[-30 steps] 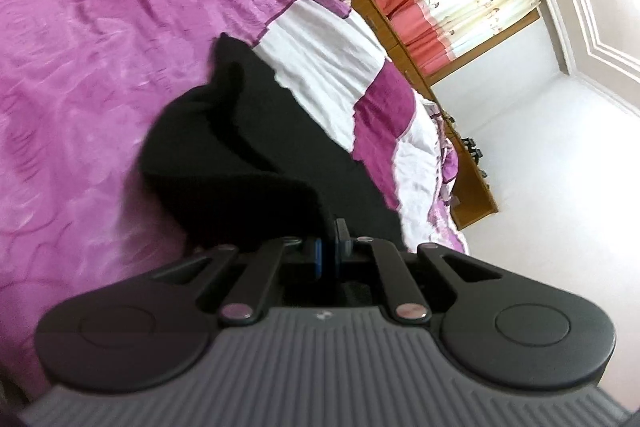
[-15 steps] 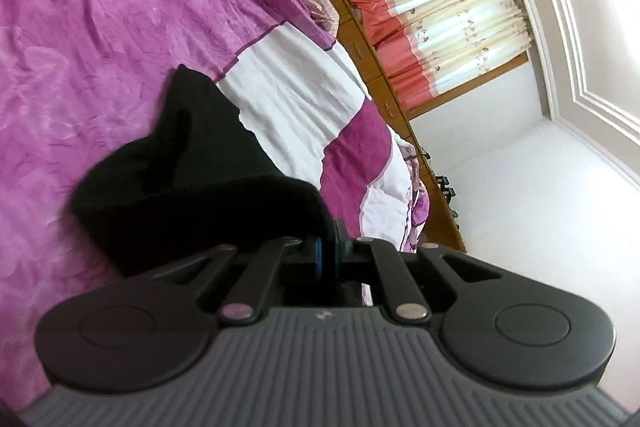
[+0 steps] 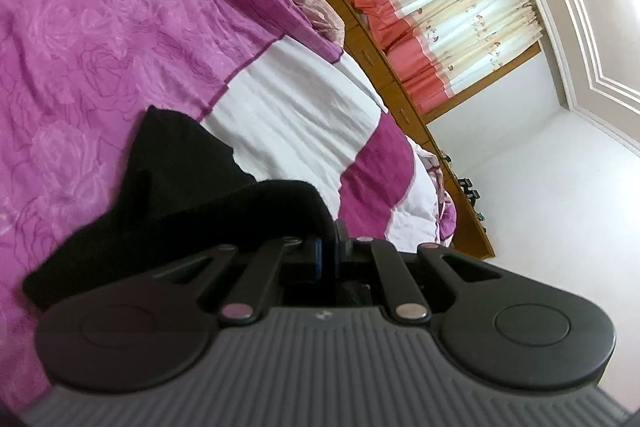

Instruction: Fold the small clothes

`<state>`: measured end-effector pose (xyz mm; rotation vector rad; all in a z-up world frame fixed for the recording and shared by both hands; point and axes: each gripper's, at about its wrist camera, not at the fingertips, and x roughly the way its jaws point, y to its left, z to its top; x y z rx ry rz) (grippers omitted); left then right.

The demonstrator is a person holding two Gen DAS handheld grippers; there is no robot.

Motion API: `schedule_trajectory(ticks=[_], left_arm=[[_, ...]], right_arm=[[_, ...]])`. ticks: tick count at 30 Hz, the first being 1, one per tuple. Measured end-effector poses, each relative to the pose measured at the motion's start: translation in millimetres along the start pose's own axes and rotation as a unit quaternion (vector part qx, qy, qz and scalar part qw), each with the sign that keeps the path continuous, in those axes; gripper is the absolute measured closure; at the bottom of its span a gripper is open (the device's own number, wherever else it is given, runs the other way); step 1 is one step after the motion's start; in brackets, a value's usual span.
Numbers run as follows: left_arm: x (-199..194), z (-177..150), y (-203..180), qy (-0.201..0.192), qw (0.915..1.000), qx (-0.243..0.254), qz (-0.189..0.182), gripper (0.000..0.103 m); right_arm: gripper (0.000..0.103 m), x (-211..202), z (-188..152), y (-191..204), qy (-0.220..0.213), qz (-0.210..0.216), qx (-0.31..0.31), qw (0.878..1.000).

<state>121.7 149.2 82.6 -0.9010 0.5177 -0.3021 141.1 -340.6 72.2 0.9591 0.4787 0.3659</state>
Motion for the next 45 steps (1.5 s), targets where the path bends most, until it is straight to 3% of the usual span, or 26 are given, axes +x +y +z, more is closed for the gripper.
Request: schedule_trajectory(ticks=[4,7,11,18,21,25,30,36,41,42,43,44,45], left_arm=[[14,8,6,0.001,0.9995,0.023,0.022,0.096],[31,18,8,-0.001,0.9999,0.002,0.012,0.096],[40,21,7,-0.008,0.9998,0.013,0.010,0.096],[73,54,19,-0.006,0.9986,0.032,0.041,0.096],[98,64,26,0.021,0.9955,0.051,0.077,0.096],[130,66,34,0.059,0.9795,0.125,0.146,0.096],[154,71,47,0.083,0.9778,0.126,0.146,0.095],[161,72,43,0.074,0.9729,0.144,0.165,0.095],[163,75,46,0.059,0.9771,0.121,0.164,0.092],[164,75,48,0.059,0.9767,0.116,0.171,0.091],[165,74,51,0.064,0.9759,0.114,0.175,0.090],[165,72,54,0.067,0.9754,0.111,0.179,0.088],[163,70,57,0.064,0.9758,0.106,0.180,0.087]], right_arm=[[0.098,19,9,-15,-0.002,0.003,0.023,1.000],[0.098,27,16,-13,-0.008,0.002,0.002,1.000],[0.098,39,23,-13,-0.018,-0.007,-0.019,1.000],[0.098,85,39,-26,0.005,-0.026,-0.012,1.000],[0.098,105,50,-34,0.004,-0.041,-0.011,0.999],[0.098,136,60,-46,0.011,-0.065,0.015,0.998],[0.098,163,55,-59,0.039,-0.134,0.020,0.990],[0.097,180,64,-54,0.058,-0.147,0.003,0.987],[0.095,180,69,-49,0.047,-0.143,0.006,0.989],[0.085,178,70,-48,0.043,-0.140,0.011,0.989],[0.059,178,71,-48,0.047,-0.138,0.019,0.989],[0.040,180,72,-47,0.051,-0.138,0.020,0.989],[0.015,177,72,-44,0.041,-0.129,0.013,0.991]])
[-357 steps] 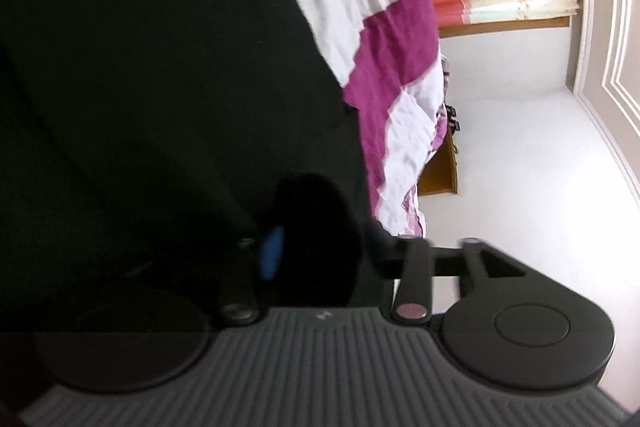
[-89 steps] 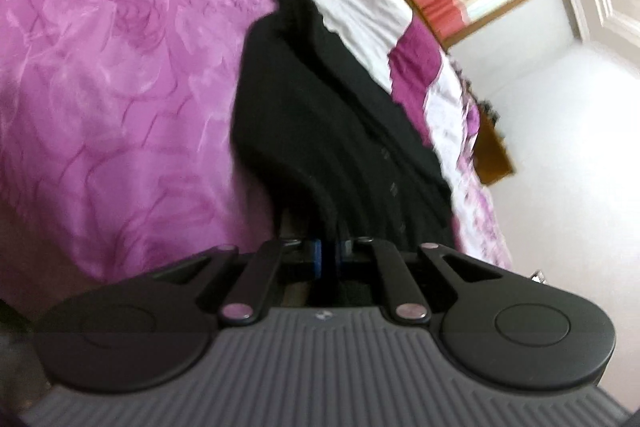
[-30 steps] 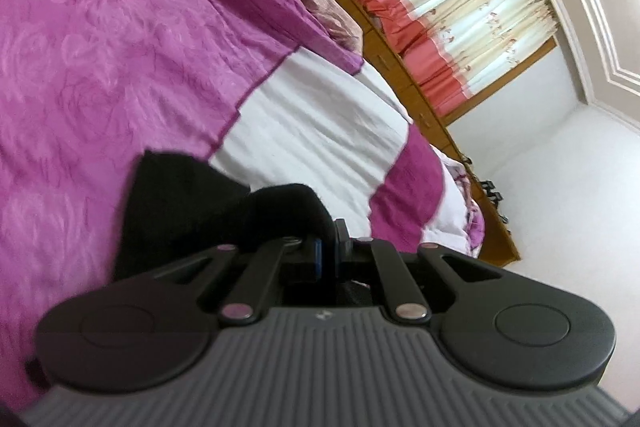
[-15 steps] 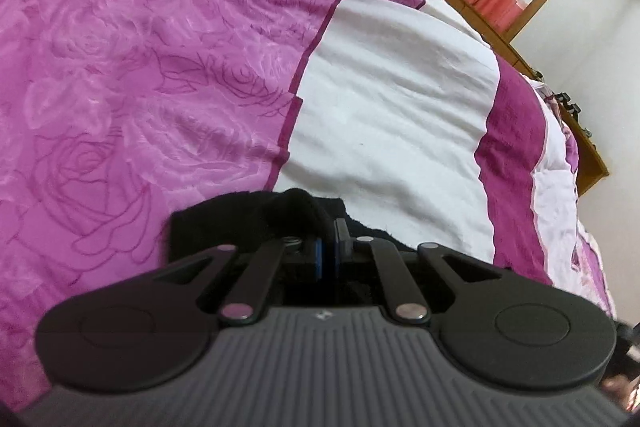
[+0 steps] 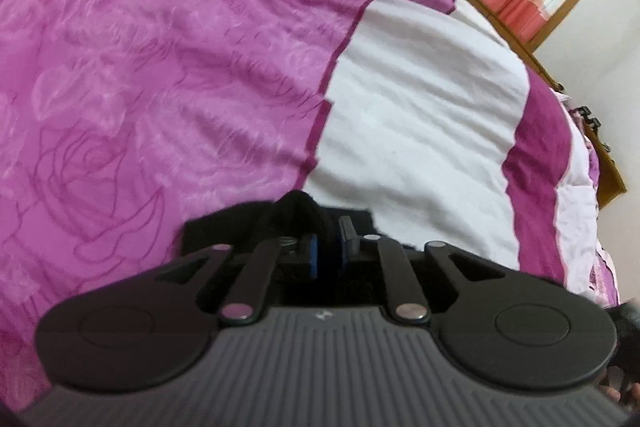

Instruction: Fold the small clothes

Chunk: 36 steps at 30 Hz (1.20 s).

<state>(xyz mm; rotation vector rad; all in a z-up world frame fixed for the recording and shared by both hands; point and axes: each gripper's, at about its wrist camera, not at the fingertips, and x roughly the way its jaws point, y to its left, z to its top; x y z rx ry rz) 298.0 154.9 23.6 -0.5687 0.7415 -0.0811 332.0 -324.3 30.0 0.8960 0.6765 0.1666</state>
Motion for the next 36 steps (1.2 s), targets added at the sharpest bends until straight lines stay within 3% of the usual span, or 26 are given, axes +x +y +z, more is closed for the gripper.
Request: schedule_trajectory(ticks=[1,2,4,5,6,7,8,10,12,14,17,20,22,25,27,29,31,34,36], left_arm=[[-2,-3,4,-0.004,1.0000,-0.008,-0.001,0.087],[-5,-5,8,-0.008,0.9998,-0.019,-0.004,0.086],[-17,-7,15,-0.031,0.9978,-0.055,-0.019,0.073],[-27,-7,18,-0.058,0.9957,-0.070,-0.018,0.047],[-39,-7,19,-0.091,0.9927,-0.078,-0.010,0.014],[-52,-7,19,-0.129,0.9885,-0.078,-0.006,0.004],[-63,-8,20,-0.161,0.9841,-0.074,-0.011,0.001],[-77,-4,19,-0.171,0.9826,-0.066,-0.031,0.001],[-86,-4,17,-0.155,0.9847,-0.064,-0.046,0.001],[-92,-9,11,-0.117,0.9911,-0.048,-0.041,0.001],[-106,-27,4,-0.059,0.9974,-0.040,-0.005,0.001],[-131,-51,9,-0.033,0.9942,-0.100,0.020,0.001],[-156,-75,16,-0.045,0.9864,-0.155,0.030,0.001],[-178,-120,31,-0.067,0.9701,-0.226,0.058,0.001],[-171,-141,42,-0.054,0.9633,-0.257,0.054,0.001],[-166,-149,41,-0.080,0.9661,-0.238,0.059,0.001],[-163,-148,22,-0.096,0.9700,-0.205,0.090,0.002],[-154,-146,-3,-0.111,0.9780,-0.164,0.066,0.001],[-146,-150,-11,-0.118,0.9780,-0.148,0.086,0.002]], right_arm=[[0.002,-7,-3,4,-0.027,0.011,-0.012,1.000],[0.000,-14,-6,8,-0.057,0.009,-0.028,0.998],[0.000,-26,-12,20,-0.093,-0.009,-0.084,0.992],[0.000,-29,-15,25,-0.093,-0.017,-0.109,0.990],[0.000,-31,-19,29,-0.089,-0.027,-0.131,0.987],[0.000,-32,-25,33,-0.081,-0.043,-0.157,0.983],[0.000,-32,-30,36,-0.072,-0.059,-0.179,0.980],[0.000,-30,-43,39,-0.052,-0.102,-0.222,0.968],[0.000,-31,-59,37,-0.038,-0.145,-0.250,0.957],[0.000,-44,-71,20,-0.033,-0.161,-0.228,0.960],[0.000,-65,-89,-4,-0.035,-0.187,-0.188,0.963],[0.000,-94,-100,-10,-0.049,-0.207,-0.153,0.965],[0.000,-114,-108,-12,-0.038,-0.216,-0.099,0.971],[0.000,-148,-131,-29,-0.045,-0.172,-0.003,0.984],[0.000,-165,-151,-38,-0.065,-0.126,0.040,0.989],[0.000,-162,-154,-40,-0.058,-0.093,0.053,0.993],[0.000,-152,-148,-44,-0.063,-0.064,0.065,0.994],[0.000,-135,-135,-53,-0.081,-0.025,0.099,0.991],[0.000,-128,-131,-51,-0.072,-0.010,0.088,0.993]])
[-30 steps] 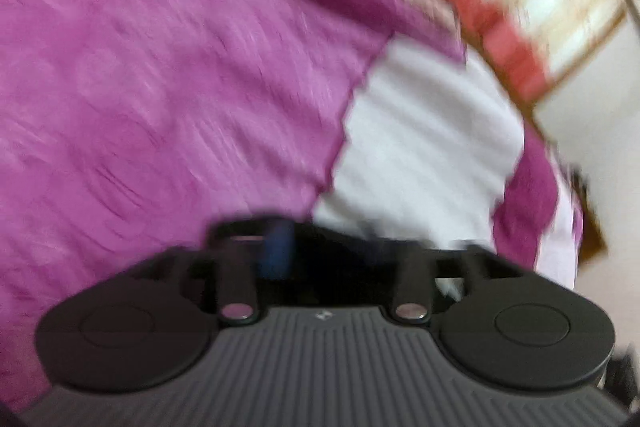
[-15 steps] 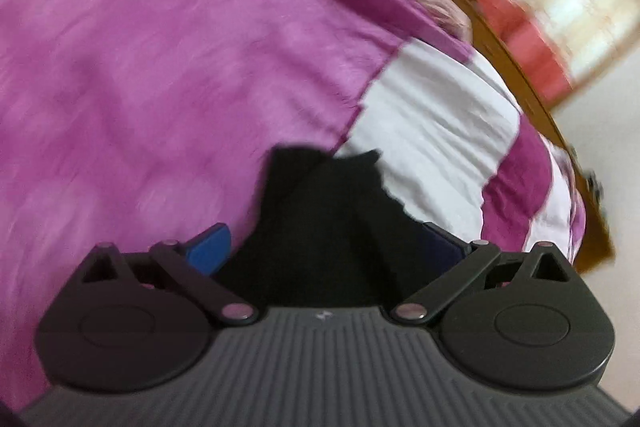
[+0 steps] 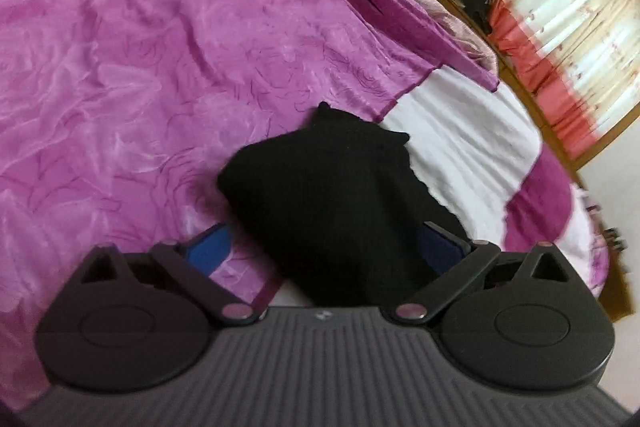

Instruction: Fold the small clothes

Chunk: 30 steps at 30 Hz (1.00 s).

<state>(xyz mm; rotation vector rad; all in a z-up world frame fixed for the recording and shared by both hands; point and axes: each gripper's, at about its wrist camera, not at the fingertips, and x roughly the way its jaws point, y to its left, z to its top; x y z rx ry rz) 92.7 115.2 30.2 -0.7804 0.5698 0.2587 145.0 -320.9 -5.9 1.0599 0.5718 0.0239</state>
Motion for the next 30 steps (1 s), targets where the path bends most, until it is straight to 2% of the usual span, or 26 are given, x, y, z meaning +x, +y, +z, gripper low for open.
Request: schedule_trajectory(ticks=[2,4,5,6,7,9,11,12,15,19,22,25,26,27,28,29,30], left_arm=[[11,-3,7,0.011,0.9998,-0.018,0.006,0.003],[13,-1,18,-0.012,0.9988,-0.046,0.009,0.018],[11,1,21,-0.018,0.9978,-0.060,0.022,0.041],[12,4,24,-0.017,0.9968,-0.073,0.028,0.061],[14,8,31,-0.007,0.9958,-0.088,0.024,0.062],[19,17,48,0.015,0.9902,-0.139,0.004,0.080],[17,23,56,0.029,0.9867,-0.159,-0.015,0.085],[12,26,53,0.030,0.9892,-0.143,-0.014,0.087],[-3,28,49,0.024,0.9939,-0.105,-0.022,0.090],[-8,22,70,0.056,0.9901,-0.127,-0.019,0.091],[-13,22,72,0.055,0.9928,-0.105,-0.014,0.092],[-14,27,68,0.057,0.9957,-0.072,0.004,0.086],[-13,30,64,0.054,0.9962,-0.065,0.020,0.080],[-18,34,61,0.041,0.9968,-0.057,0.038,0.079],[-27,38,55,0.004,0.9976,-0.036,0.058,0.081],[-38,41,45,-0.047,0.9959,0.002,0.077,0.080],[-44,44,34,-0.084,0.9924,0.043,0.080,0.081]], right_arm=[[0.000,3,-1,7,0.010,-0.004,-0.035,0.999],[0.004,7,-4,13,0.013,-0.012,-0.069,0.997],[0.012,8,-5,14,0.010,-0.017,-0.077,0.997],[0.049,9,-5,14,0.004,-0.029,-0.082,0.996],[0.076,14,-2,11,0.005,-0.058,-0.080,0.995],[0.078,12,6,0,0.021,-0.046,-0.018,0.999],[0.079,5,8,9,0.030,-0.064,-0.027,0.997],[0.080,1,8,12,0.030,-0.068,-0.033,0.997],[0.080,-16,7,10,0.032,-0.064,-0.014,0.997],[0.080,-29,5,6,0.047,-0.082,-0.025,0.995],[0.080,-25,5,3,0.059,-0.088,-0.030,0.994],[0.077,-22,7,0,0.068,-0.087,-0.033,0.993],[0.075,-26,7,-1,0.067,-0.084,-0.031,0.994],[0.068,-29,7,2,0.059,-0.088,-0.036,0.994],[0.054,-35,6,14,0.038,-0.107,-0.075,0.991],[0.048,-40,3,29,0.009,-0.131,-0.132,0.983],[0.041,-45,-2,48,-0.033,-0.160,-0.202,0.966]])
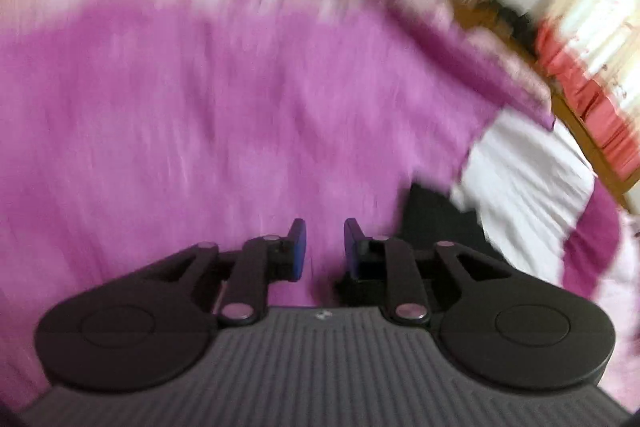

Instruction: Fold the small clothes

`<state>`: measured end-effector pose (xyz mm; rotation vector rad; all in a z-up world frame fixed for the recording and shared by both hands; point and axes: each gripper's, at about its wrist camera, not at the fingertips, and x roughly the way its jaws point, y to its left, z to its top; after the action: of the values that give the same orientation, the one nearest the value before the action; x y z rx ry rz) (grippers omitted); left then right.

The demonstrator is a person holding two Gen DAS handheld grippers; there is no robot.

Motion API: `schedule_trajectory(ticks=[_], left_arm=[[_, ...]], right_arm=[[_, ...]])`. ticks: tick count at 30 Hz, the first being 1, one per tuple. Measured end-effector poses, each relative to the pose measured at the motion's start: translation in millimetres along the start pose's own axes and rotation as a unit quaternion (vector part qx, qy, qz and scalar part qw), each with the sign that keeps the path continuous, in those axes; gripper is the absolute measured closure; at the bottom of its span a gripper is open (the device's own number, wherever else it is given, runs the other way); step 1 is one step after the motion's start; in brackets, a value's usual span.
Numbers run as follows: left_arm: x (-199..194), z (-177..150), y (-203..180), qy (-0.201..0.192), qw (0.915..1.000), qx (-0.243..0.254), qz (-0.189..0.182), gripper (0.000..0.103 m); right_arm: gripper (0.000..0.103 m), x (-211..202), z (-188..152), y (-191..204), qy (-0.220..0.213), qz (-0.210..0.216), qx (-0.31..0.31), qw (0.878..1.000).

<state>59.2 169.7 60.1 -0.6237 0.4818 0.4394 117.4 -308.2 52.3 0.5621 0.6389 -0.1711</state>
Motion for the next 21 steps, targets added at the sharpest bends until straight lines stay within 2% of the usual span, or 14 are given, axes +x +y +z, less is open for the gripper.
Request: schedule_trajectory(ticks=[1,3,4,5,6,8,10,11,13,14,16,18,19,21], left_arm=[[-4,5,-13,-0.025,0.9987,0.040,-0.019,0.081],[-7,10,-43,-0.038,0.9867,0.123,-0.100,0.080],[-6,8,-59,-0.033,0.9765,0.173,-0.124,0.077],[-2,2,-73,-0.024,0.9674,0.217,-0.129,0.077],[5,-4,-84,-0.007,0.9642,0.239,-0.116,0.078],[31,-14,-88,0.062,0.9695,0.222,-0.084,0.078],[59,-20,-74,0.127,0.9751,0.174,-0.053,0.078],[66,-22,-61,0.130,0.9790,0.152,-0.040,0.078],[67,-21,-34,0.106,0.9893,0.086,-0.050,0.077],[66,-20,-26,0.099,0.9915,0.064,-0.054,0.078],[56,-19,-30,0.066,0.9934,0.089,-0.031,0.083],[41,-12,-37,0.045,0.9921,0.091,-0.073,0.082],[32,-8,-42,0.036,0.9894,0.092,-0.107,0.082],[14,-7,-62,0.028,0.9777,0.121,-0.169,0.081]], right_arm=[[0.040,-10,1,19,-0.056,-0.038,-0.078,0.995],[0.040,-21,0,48,-0.146,-0.072,-0.198,0.967],[0.040,-21,1,56,-0.160,-0.060,-0.225,0.959],[0.040,-16,2,60,-0.146,-0.020,-0.234,0.961],[0.040,-9,3,60,-0.114,0.019,-0.230,0.966],[0.041,13,-2,55,-0.037,0.038,-0.209,0.977],[0.041,37,-8,39,0.016,-0.037,-0.189,0.981],[0.041,47,-6,22,0.040,-0.060,-0.160,0.984],[0.042,48,8,-4,0.059,-0.027,-0.079,0.995],[0.042,45,15,-8,0.063,-0.032,-0.062,0.996],[0.039,34,22,-16,0.042,-0.040,-0.042,0.997],[0.027,30,30,-35,0.054,-0.008,0.016,0.998],[0.011,31,34,-40,0.067,0.014,0.046,0.997],[0.000,32,37,-55,0.093,0.069,0.109,0.987]])
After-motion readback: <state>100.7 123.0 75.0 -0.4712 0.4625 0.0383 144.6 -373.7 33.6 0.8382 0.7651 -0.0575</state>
